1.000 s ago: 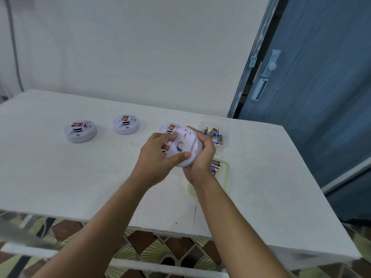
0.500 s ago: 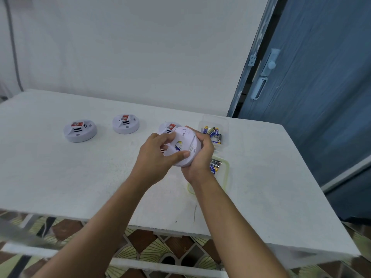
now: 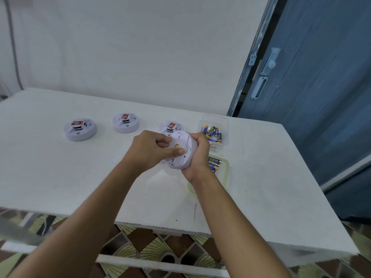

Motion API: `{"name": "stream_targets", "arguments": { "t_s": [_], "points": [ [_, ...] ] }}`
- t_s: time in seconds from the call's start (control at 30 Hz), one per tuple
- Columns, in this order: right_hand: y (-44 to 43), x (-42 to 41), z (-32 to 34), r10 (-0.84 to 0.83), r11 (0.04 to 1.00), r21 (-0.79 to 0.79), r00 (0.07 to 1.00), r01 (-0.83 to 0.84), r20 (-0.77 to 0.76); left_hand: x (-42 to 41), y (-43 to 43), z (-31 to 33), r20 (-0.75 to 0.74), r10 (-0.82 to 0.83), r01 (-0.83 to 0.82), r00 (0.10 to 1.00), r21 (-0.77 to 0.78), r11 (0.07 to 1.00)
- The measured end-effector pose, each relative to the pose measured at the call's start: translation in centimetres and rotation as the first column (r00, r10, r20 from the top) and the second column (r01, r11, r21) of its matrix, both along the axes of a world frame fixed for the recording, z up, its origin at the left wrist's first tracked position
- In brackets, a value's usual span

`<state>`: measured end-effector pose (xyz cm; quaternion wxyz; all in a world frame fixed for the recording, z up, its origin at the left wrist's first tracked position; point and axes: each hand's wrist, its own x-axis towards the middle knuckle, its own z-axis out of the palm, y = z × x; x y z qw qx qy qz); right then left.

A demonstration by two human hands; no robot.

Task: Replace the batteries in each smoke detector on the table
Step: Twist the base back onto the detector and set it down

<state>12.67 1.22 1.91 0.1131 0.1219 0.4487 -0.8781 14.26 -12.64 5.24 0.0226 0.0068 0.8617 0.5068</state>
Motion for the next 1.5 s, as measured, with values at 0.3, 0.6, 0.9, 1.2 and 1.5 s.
{"name": "stream_targets", "arguments": {
  "t_s": [0.3, 0.6, 0.9, 1.2, 1.5],
  "points": [
    [-0.3, -0.2, -0.5, -0.053, 0.999, 0.003, 0.998, 0.053, 0.021, 0.2, 0.7, -0.3, 0.059, 0.059, -0.065, 0.997, 0.099, 0.993],
    [-0.2, 0.1, -0.2, -0.044, 0.999, 0.027, 0.999, 0.045, -0.008, 0.7, 1.8, 0.5, 0.016, 0.147, -0.147, 0.989, -0.017, 0.989],
    [-0.6, 0.3, -0.3, -0.059, 0.995, 0.078, 0.997, 0.063, -0.048, 1.6, 2.6, 1.4, 0.015, 0.165, -0.164, 0.986, -0.054, 0.985],
    [-0.3, 0.3, 0.1, -0.085, 0.996, -0.02, 0.996, 0.084, -0.006, 1.3, 2.5, 0.8, -0.019, 0.143, -0.144, 0.99, -0.028, 0.989],
    [-0.2, 0.1, 0.1, -0.077, 0.995, -0.062, 0.997, 0.078, 0.011, 2.1, 3.2, 1.0, -0.117, 0.084, -0.097, 0.99, -0.111, 0.989]
  ]
}}
